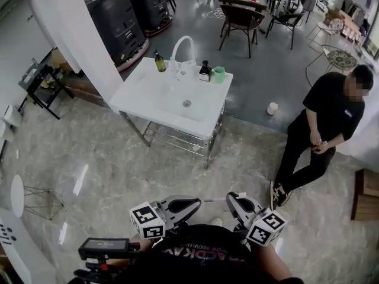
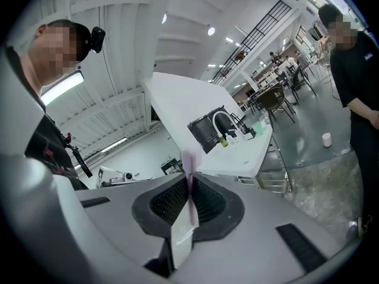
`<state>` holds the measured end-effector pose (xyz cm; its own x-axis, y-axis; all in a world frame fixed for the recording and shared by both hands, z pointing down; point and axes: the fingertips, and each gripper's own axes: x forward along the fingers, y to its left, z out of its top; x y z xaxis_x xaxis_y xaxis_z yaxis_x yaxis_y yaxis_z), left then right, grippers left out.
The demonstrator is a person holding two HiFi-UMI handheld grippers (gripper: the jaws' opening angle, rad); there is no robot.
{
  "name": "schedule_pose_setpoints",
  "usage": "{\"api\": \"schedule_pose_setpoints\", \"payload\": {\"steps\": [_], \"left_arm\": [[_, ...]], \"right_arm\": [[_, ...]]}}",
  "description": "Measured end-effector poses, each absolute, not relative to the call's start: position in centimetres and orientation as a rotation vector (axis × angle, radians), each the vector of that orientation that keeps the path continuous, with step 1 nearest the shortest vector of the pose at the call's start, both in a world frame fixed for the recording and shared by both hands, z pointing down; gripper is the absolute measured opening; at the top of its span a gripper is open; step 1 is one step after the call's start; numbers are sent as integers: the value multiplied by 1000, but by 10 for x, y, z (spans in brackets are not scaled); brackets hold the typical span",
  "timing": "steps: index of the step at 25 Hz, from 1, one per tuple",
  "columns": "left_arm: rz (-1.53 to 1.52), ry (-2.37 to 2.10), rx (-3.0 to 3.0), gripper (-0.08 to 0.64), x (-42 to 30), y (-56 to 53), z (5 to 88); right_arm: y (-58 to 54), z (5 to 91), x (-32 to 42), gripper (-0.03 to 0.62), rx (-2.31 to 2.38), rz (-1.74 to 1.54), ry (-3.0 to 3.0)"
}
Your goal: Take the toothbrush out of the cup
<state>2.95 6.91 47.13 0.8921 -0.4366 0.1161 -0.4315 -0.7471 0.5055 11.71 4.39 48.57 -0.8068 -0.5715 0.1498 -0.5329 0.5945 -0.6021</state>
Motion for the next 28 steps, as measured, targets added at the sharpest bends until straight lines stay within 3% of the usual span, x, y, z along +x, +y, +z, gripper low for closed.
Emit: {"api": "schedule_pose_setpoints", "payload": {"steps": [28], "left_arm": [[-5,-654,2517,8,21,66,471]], "right_arm": [[45,485,112,26,-954,-1000,2733]]}}
